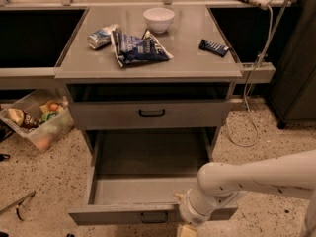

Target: Open middle drawer

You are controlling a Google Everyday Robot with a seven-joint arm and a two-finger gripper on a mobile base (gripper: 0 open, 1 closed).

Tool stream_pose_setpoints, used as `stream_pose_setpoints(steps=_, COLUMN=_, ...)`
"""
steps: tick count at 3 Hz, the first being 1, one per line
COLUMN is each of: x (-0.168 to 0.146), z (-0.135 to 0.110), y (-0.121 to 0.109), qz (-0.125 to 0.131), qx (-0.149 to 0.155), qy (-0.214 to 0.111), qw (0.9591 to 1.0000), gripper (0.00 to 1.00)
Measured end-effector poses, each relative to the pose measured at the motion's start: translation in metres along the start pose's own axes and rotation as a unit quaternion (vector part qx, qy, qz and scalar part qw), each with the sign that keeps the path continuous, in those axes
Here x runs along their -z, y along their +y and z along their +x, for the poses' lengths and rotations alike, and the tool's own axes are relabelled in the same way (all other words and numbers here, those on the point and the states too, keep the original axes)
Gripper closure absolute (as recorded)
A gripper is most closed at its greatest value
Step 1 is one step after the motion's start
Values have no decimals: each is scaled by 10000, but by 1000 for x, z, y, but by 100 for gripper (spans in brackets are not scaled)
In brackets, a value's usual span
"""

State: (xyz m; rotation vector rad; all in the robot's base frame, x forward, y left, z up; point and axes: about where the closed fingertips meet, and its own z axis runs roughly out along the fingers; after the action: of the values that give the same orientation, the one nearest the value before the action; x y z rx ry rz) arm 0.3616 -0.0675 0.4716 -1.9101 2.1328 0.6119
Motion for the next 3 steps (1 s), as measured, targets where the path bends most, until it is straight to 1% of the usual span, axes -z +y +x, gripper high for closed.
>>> stream_pose_setpoints(steps=1, x=-29, z=7, y=-15, qz=-186, qx=2, qy=37, qw=9998, gripper=0)
stream_pose_setpoints(steps=2, x=-59, z=19, y=-24, qz=-430, qx=-50, qy=133, qw=9990, gripper=0)
stream_pose_setpoints(steps=3, x=-55, z=17, y=-24, qz=-430, qx=-50, qy=133, qw=9990, gripper=0)
